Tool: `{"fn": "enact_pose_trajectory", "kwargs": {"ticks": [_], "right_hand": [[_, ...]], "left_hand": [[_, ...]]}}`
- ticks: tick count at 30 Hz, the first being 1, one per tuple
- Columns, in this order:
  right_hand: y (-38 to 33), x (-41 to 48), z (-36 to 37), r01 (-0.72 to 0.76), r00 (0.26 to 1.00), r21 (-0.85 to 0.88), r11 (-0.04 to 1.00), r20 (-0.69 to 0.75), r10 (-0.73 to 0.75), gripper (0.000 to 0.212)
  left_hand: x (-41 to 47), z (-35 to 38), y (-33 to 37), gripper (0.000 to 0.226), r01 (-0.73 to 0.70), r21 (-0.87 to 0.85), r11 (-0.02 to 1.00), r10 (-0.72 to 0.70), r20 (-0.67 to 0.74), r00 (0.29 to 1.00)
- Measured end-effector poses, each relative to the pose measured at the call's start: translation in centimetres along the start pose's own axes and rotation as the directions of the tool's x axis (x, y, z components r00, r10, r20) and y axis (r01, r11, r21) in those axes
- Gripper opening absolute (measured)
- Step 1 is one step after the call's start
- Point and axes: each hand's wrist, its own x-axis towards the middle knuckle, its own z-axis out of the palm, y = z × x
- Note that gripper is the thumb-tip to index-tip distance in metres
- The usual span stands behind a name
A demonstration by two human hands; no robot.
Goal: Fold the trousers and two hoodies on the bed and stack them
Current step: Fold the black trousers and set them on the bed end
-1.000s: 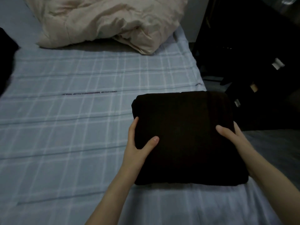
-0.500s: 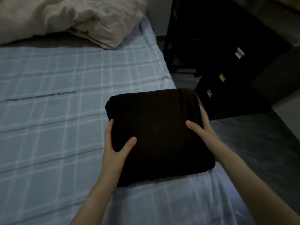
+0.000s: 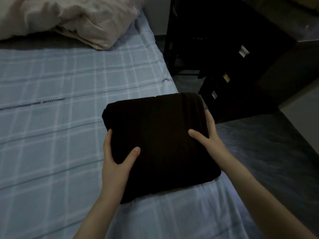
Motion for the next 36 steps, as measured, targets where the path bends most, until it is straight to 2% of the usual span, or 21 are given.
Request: {"fn": "enact_pose_trajectory", "kwargs": {"ticks": [3, 5, 6, 7, 9, 10, 11, 12, 14, 15, 17, 20, 23, 26, 27, 28, 30, 31, 33, 36], "right_hand": [[-0.8, -0.4, 0.2, -0.033, 0.999, 0.009, 0.999, -0.005, 0.033, 0.106], [-1.8, -0.9, 0.1, 0.022, 0.998, -0.068, 0.997, -0.055, -0.025, 0.106], [-2.4, -1.3, 0.0, 0.058, 0.991, -0.165, 0.985, -0.108, -0.076, 0.105], [-3.0, -1.7, -0.1, 0.102, 0.975, -0.292, 0.951, -0.162, -0.155, 0.103], [-4.3, -2.4, -0.1, 0.257, 0.902, -0.546, 0.798, -0.162, -0.401, 0.092], [-5.0, -2.6, 0.2, 0.344, 0.847, -0.639, 0.688, -0.105, -0.521, 0.081], [-5.6, -2.7, 0.8, 0.409, 0.796, -0.707, 0.577, -0.033, -0.604, 0.071], [-5.7, -2.7, 1.5, 0.449, 0.764, -0.749, 0.487, 0.041, -0.643, 0.064], [-4.9, -2.3, 2.7, 0.464, 0.79, -0.788, 0.405, 0.161, -0.592, 0.06], [-3.9, -1.8, 3.1, 0.442, 0.832, -0.795, 0.415, 0.19, -0.522, 0.06], [-1.7, -0.7, 3.0, 0.382, 0.905, -0.773, 0.506, 0.202, -0.374, 0.059], [0.1, 0.7, 2.7, 0.361, 0.926, -0.717, 0.596, 0.197, -0.323, 0.059], [-1.0, 0.6, 2.6, 0.347, 0.934, -0.739, 0.578, 0.216, -0.284, 0.061], [-4.1, 0.0, 2.5, 0.285, 0.958, -0.823, 0.491, 0.23, -0.171, 0.062], [-5.9, -0.5, 2.4, 0.271, 0.963, -0.823, 0.5, 0.231, -0.142, 0.063], [-7.9, -1.2, 2.2, 0.255, 0.967, -0.788, 0.56, 0.215, -0.139, 0.065], [-12.1, -3.9, 1.7, 0.212, 0.976, -0.62, 0.756, 0.104, -0.189, 0.065], [-13.9, -5.8, 1.4, 0.211, 0.973, -0.553, 0.806, 0.039, -0.227, 0.061], [-17.4, -10.3, 0.8, 0.269, 0.946, -0.564, 0.78, 0.001, -0.325, 0.05], [-21.4, -18.4, 0.2, 0.37, 0.908, -0.612, 0.699, 0.08, -0.411, 0.049]], "left_hand": [[-0.1, 0.0, 0.4, 0.087, 0.007, 0.097, 0.995, -0.009, 0.02, 1.0], [-0.4, -0.4, 0.9, 0.088, 0.018, 0.297, 0.955, -0.01, -0.029, 1.0], [-0.4, -0.7, 1.4, 0.086, -0.018, 0.45, 0.893, 0.055, -0.069, 0.996], [-0.4, -0.9, 1.9, 0.079, -0.12, 0.584, 0.803, 0.185, -0.052, 0.981], [0.0, -0.5, 3.0, 0.064, -0.41, 0.741, 0.532, 0.455, 0.158, 0.876], [0.2, 0.2, 3.5, 0.06, -0.501, 0.753, 0.426, 0.5, 0.265, 0.824], [0.3, 0.9, 3.9, 0.057, -0.538, 0.756, 0.374, 0.497, 0.326, 0.804], [0.4, 1.6, 4.0, 0.055, -0.536, 0.763, 0.363, 0.467, 0.348, 0.813], [0.6, 2.3, 3.3, 0.056, -0.499, 0.785, 0.368, 0.404, 0.349, 0.846], [0.9, 2.4, 2.6, 0.056, -0.492, 0.791, 0.363, 0.39, 0.351, 0.851], [1.5, 2.8, 1.1, 0.057, -0.493, 0.799, 0.343, 0.375, 0.365, 0.852], [2.3, 3.3, 0.4, 0.057, -0.478, 0.819, 0.319, 0.337, 0.373, 0.864], [2.0, 3.3, 2.1, 0.059, -0.464, 0.84, 0.282, 0.25, 0.402, 0.881], [2.0, 2.8, 5.6, 0.057, -0.435, 0.867, 0.244, 0.07, 0.432, 0.899], [1.8, 2.5, 7.2, 0.057, -0.435, 0.864, 0.253, 0.009, 0.448, 0.894], [1.5, 2.2, 8.9, 0.056, -0.443, 0.853, 0.276, -0.037, 0.469, 0.882], [-0.2, 1.2, 12.2, 0.056, -0.454, 0.819, 0.35, -0.067, 0.506, 0.86], [-1.6, 0.6, 13.9, 0.055, -0.449, 0.809, 0.38, -0.06, 0.506, 0.861], [-4.9, -0.9, 17.6, 0.054, -0.432, 0.796, 0.425, 0.006, 0.475, 0.88], [-11.7, -3.3, 23.6, 0.05, -0.478, 0.757, 0.447, 0.176, 0.449, 0.876]]}}
